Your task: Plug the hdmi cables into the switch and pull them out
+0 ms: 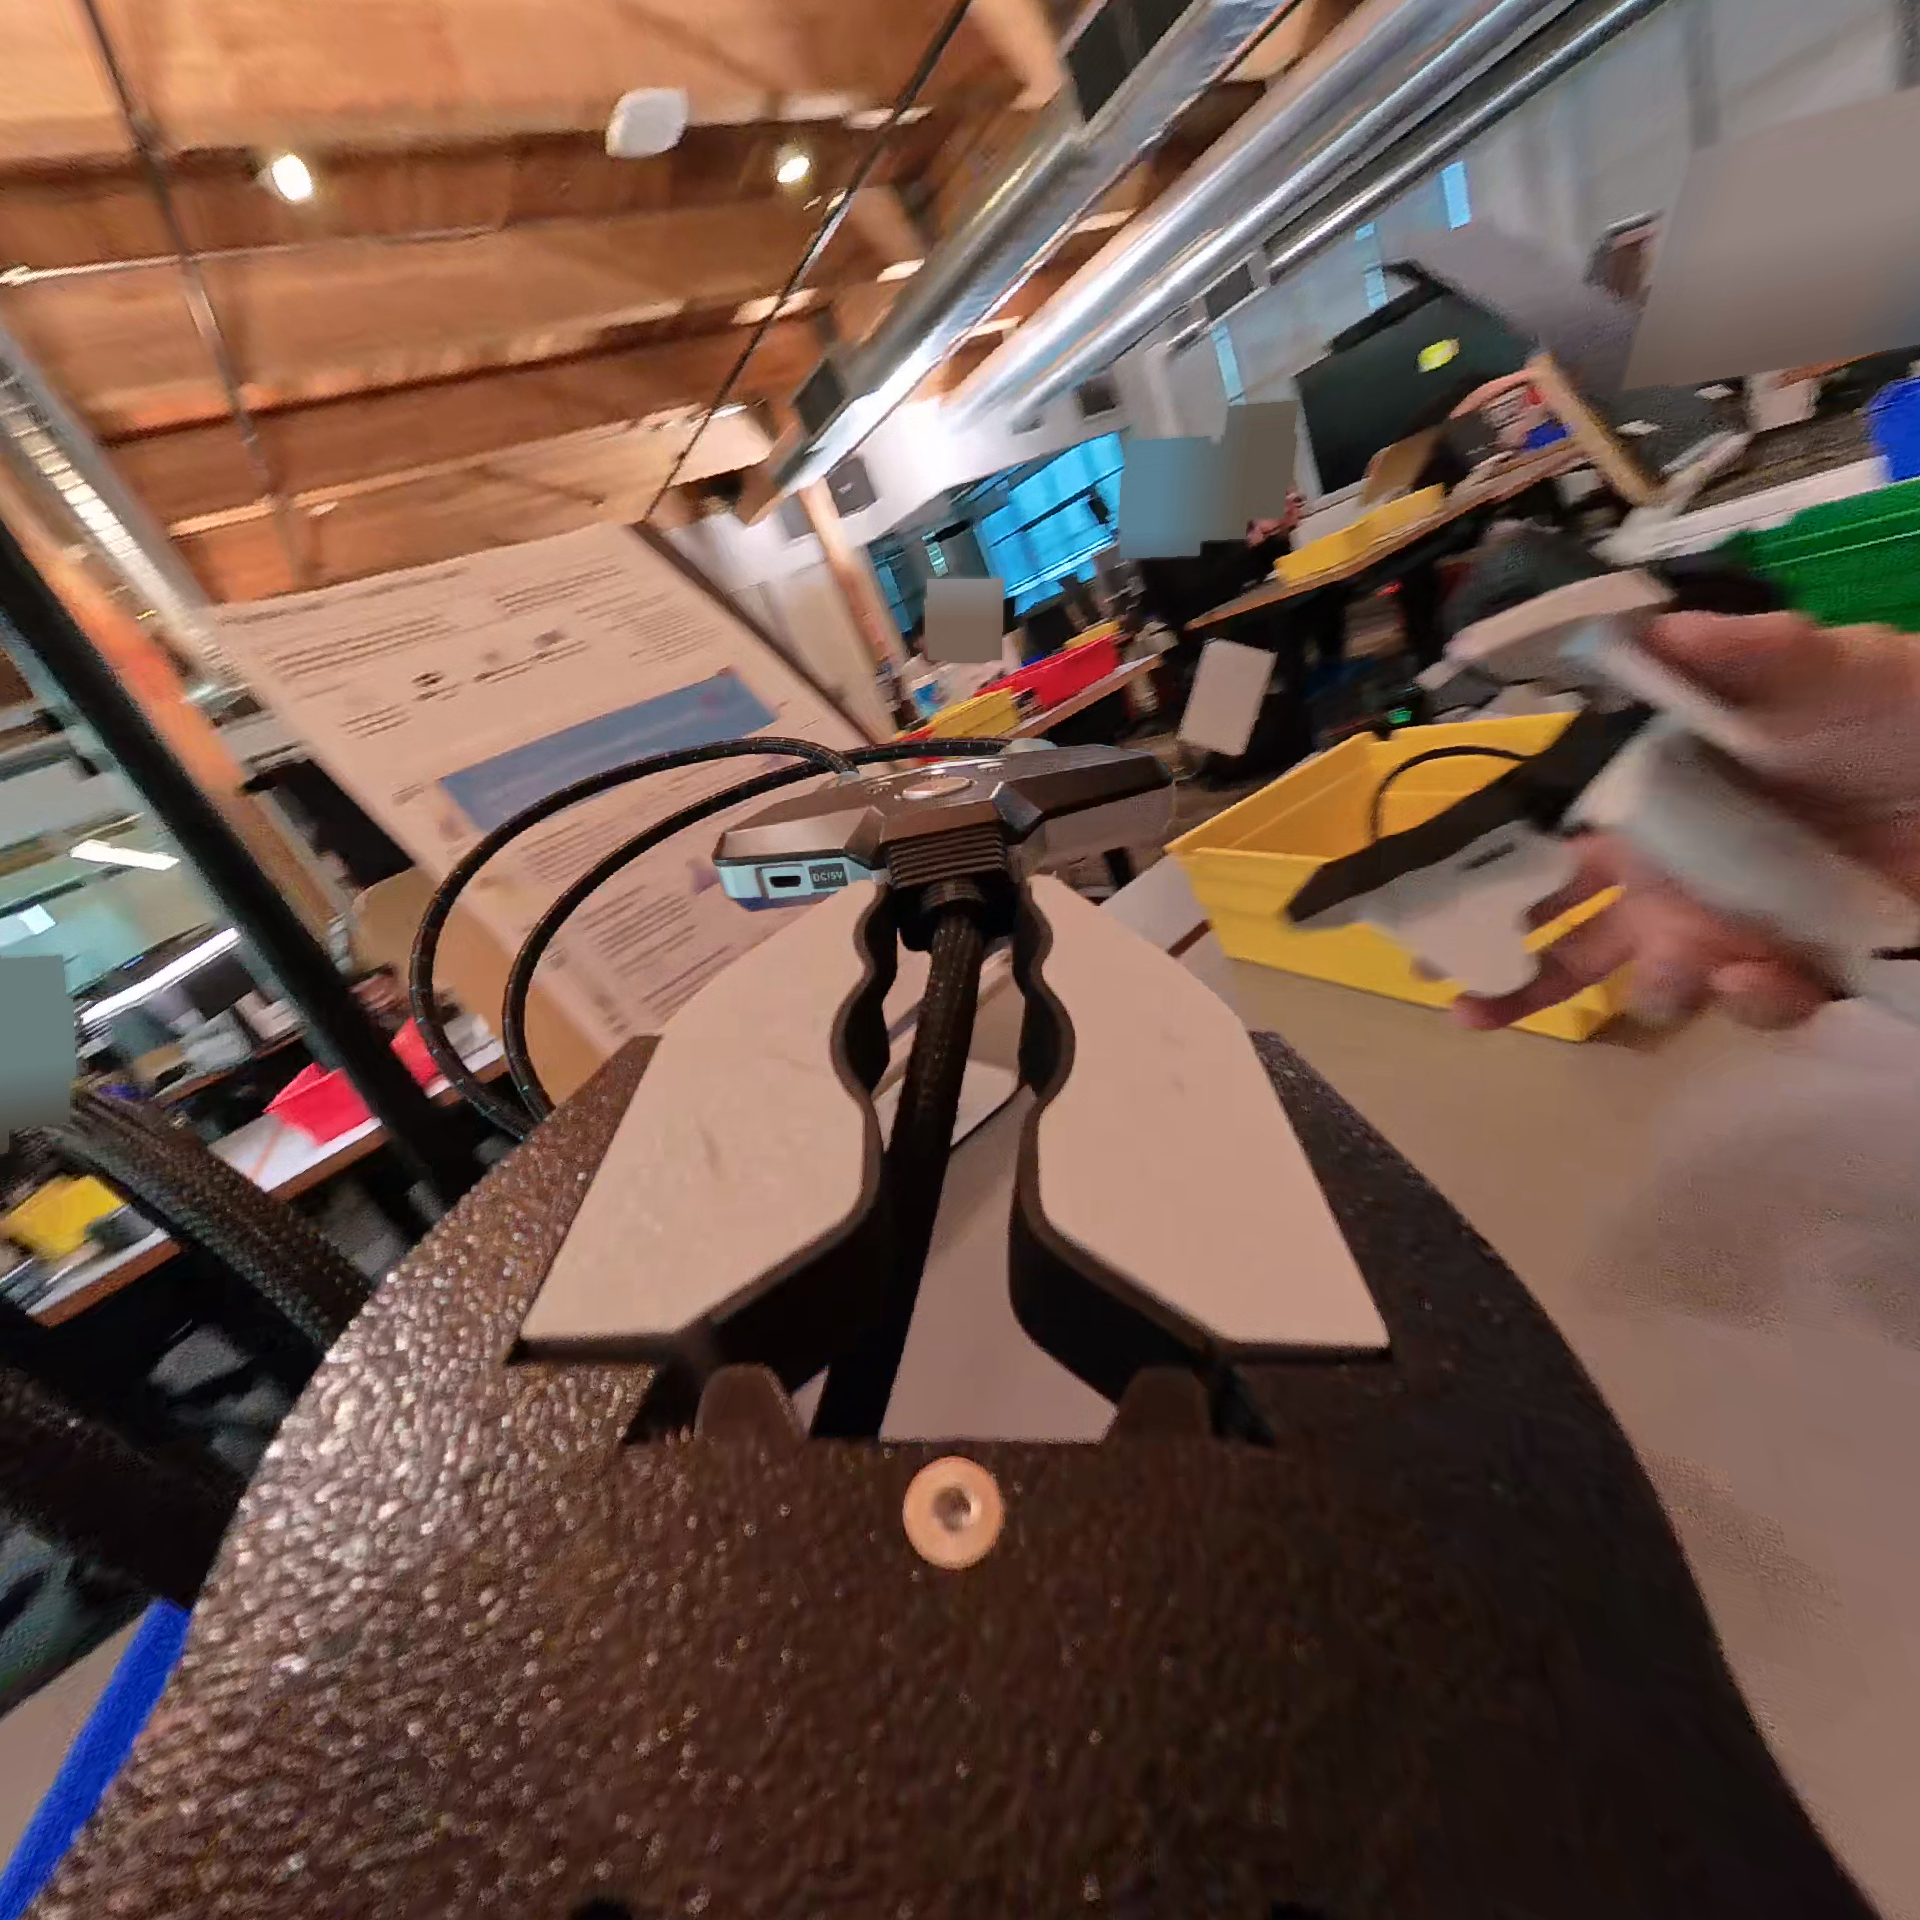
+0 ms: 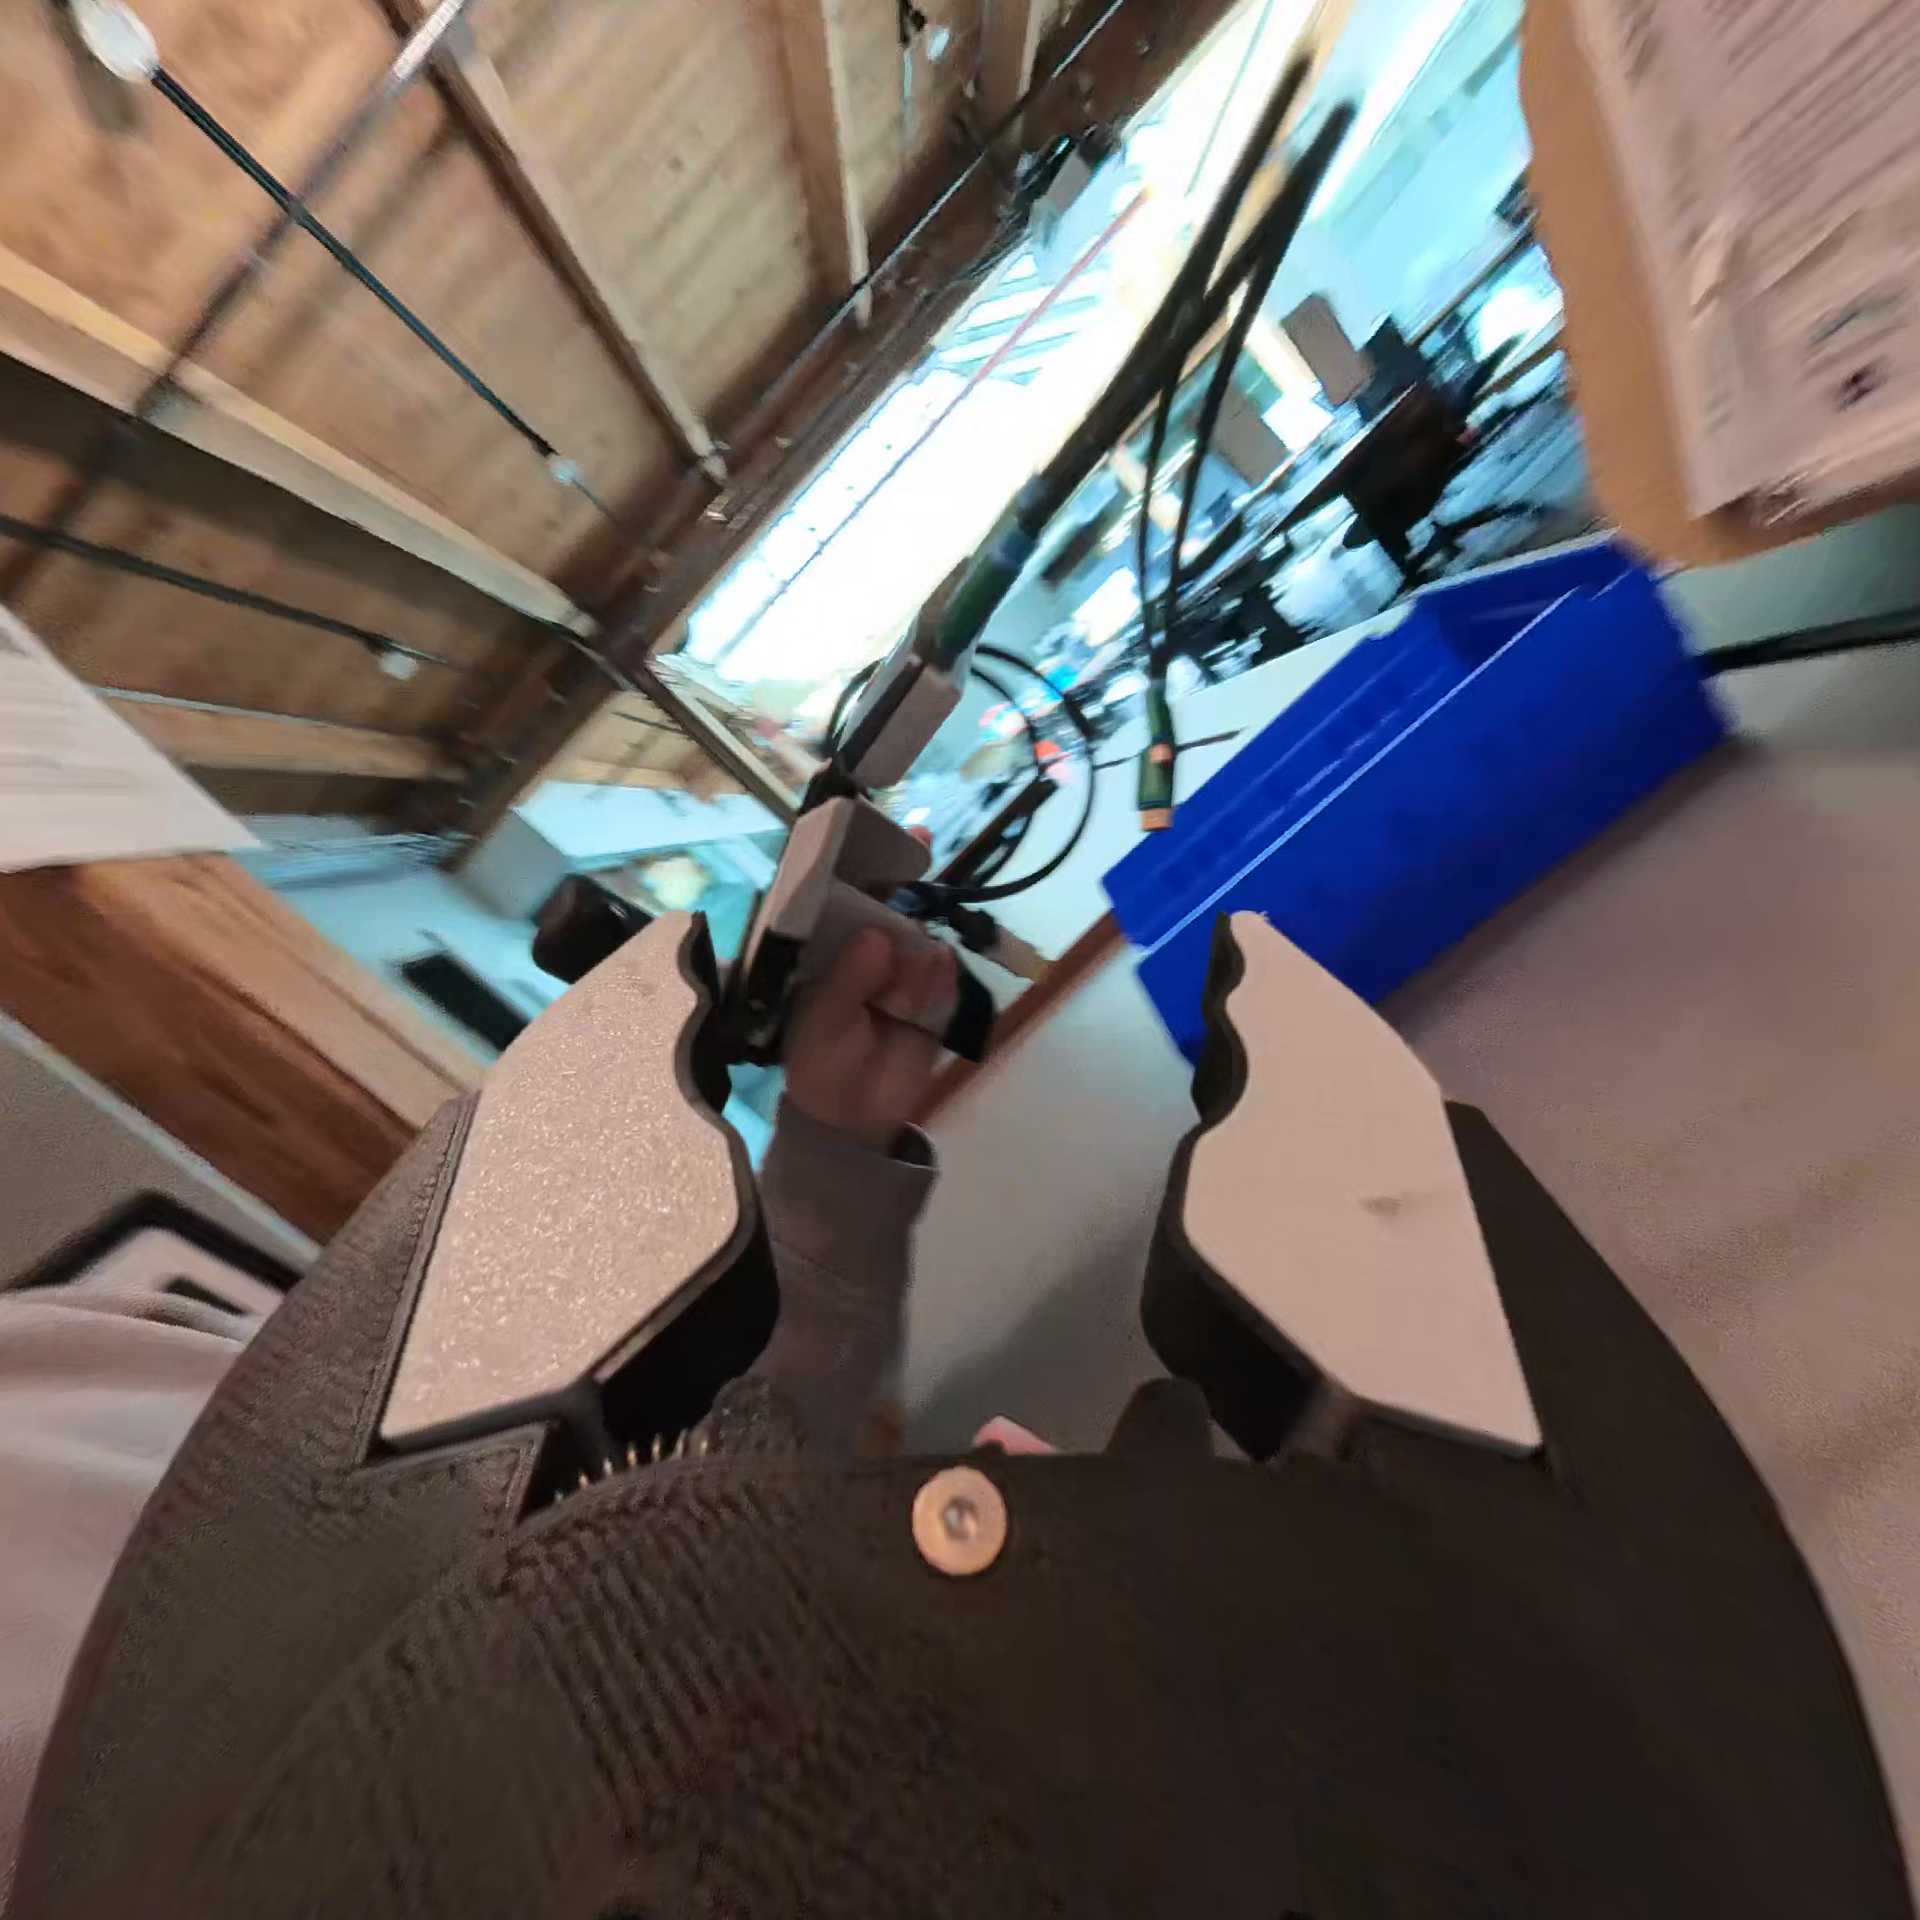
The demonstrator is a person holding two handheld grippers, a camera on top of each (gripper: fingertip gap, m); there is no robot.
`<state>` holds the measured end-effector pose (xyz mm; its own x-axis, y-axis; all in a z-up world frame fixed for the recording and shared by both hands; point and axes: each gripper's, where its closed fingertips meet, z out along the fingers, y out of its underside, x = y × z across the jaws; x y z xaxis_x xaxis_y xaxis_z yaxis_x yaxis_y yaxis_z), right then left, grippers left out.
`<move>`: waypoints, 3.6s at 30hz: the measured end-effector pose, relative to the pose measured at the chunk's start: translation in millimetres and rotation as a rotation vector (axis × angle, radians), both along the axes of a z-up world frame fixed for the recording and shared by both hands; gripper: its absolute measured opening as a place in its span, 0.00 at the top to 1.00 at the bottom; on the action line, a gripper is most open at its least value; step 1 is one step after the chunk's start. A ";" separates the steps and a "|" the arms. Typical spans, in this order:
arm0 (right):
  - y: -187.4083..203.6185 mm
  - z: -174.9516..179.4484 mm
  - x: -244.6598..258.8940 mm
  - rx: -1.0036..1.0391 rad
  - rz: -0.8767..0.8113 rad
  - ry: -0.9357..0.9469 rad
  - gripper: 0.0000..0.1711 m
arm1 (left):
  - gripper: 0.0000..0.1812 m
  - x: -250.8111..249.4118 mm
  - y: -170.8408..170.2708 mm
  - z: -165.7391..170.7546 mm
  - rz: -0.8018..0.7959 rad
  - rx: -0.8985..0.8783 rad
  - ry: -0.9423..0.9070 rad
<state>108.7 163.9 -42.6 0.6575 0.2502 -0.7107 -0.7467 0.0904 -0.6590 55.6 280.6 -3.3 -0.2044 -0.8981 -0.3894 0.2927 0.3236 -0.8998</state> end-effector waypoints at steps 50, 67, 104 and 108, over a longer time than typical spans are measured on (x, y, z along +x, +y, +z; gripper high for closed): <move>0.7 -16.4 -23.8 0.287 -0.060 0.719 0.87 | 0.84 1.6 -91.1 -55.5 -0.497 -0.054 0.051; -2.3 -17.8 -26.0 0.248 -0.119 0.600 0.87 | 0.88 0.1 -92.3 -57.7 -0.542 -0.129 0.117; -38.3 -22.7 -35.0 -0.257 -0.172 -0.709 0.40 | 0.88 13.2 -53.0 -61.1 -0.622 -0.400 0.135; -50.2 1.8 -44.9 -0.325 -0.029 -1.078 0.48 | 0.88 16.4 -56.1 -71.5 -0.706 -0.400 0.154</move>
<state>63.8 113.7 -40.8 0.9703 0.1313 0.2030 0.2260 -0.1948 -0.9544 72.1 224.5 -74.8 -0.7975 -0.6032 0.0113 0.1707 -0.2436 -0.9548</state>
